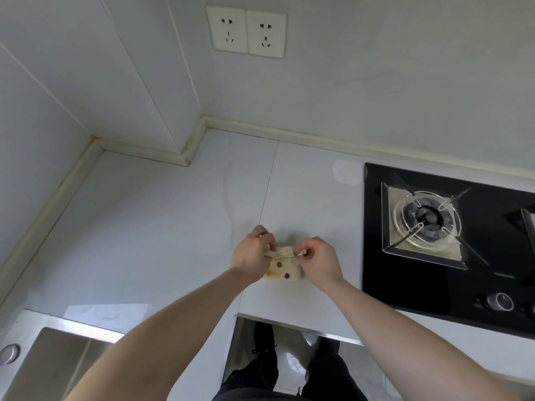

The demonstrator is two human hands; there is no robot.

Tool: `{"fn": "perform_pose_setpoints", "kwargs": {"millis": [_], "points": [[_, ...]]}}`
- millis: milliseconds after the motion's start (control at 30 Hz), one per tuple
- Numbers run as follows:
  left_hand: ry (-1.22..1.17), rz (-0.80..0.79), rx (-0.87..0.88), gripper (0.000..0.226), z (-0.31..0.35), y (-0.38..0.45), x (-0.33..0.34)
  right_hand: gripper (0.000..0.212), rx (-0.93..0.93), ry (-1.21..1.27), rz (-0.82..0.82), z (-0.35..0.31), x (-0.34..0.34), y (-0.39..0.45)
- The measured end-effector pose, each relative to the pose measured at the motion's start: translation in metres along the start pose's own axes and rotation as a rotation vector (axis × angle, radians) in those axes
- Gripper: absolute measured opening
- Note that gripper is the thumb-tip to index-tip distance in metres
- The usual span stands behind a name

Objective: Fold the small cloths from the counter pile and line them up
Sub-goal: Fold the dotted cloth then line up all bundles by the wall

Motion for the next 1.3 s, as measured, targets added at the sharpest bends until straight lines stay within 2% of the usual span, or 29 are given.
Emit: {"fn": "perform_pose_setpoints", "kwargs": {"millis": [100, 233, 367, 467, 567, 633, 733, 833, 933, 1033, 1200, 1300], "points": [[0.078, -0.070, 0.065, 0.026, -0.004, -0.018, 0.008, 0.030, -0.156, -0.150, -0.031, 0.017, 0.002, -0.014], [0.149, -0.124, 0.082, 0.019, -0.009, -0.035, 0.016, 0.019, -0.188, -0.336, -0.109, 0.032, 0.008, -0.025], [0.120, -0.129, 0.004, 0.018, 0.002, -0.036, 0.012, 0.023, -0.168, -0.421, -0.152, 0.033, 0.009, -0.032], [0.016, -0.122, -0.070, 0.012, 0.015, -0.038, 0.007, 0.017, -0.119, -0.357, -0.204, 0.034, 0.001, -0.040], [-0.169, -0.014, -0.093, 0.012, 0.039, -0.044, 0.000, 0.006, -0.022, -0.041, -0.182, 0.037, -0.020, -0.051], [-0.233, 0.025, -0.046, 0.015, 0.066, -0.050, -0.005, 0.005, 0.035, 0.200, -0.139, 0.041, -0.042, -0.063], [-0.313, 0.012, 0.030, 0.020, 0.118, -0.058, -0.005, 0.032, 0.049, 0.405, -0.130, 0.055, -0.088, -0.086], [-0.405, -0.078, 0.058, 0.020, 0.176, -0.061, 0.007, 0.056, -0.010, 0.458, -0.184, 0.084, -0.139, -0.107], [-0.473, -0.173, 0.097, 0.025, 0.244, -0.065, 0.032, 0.047, -0.031, 0.410, -0.217, 0.125, -0.198, -0.134], [-0.492, -0.236, 0.183, 0.033, 0.314, -0.071, 0.066, 0.032, -0.043, 0.350, -0.161, 0.171, -0.262, -0.166], [-0.533, -0.330, 0.212, 0.055, 0.426, -0.075, 0.126, 0.029, 0.005, 0.419, -0.059, 0.243, -0.358, -0.216], [-0.646, -0.444, 0.118, 0.041, 0.492, -0.073, 0.166, 0.029, 0.078, 0.507, 0.027, 0.290, -0.408, -0.240]]}}
Point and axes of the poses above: each hand's wrist, its own y-axis towards the middle knuckle, its own x-axis out of the palm, z = x × y, the point moved 1 cm from there along y, towards the middle knuckle, and after that the axes turned 7 degrees about x, right-handed, at the moved point
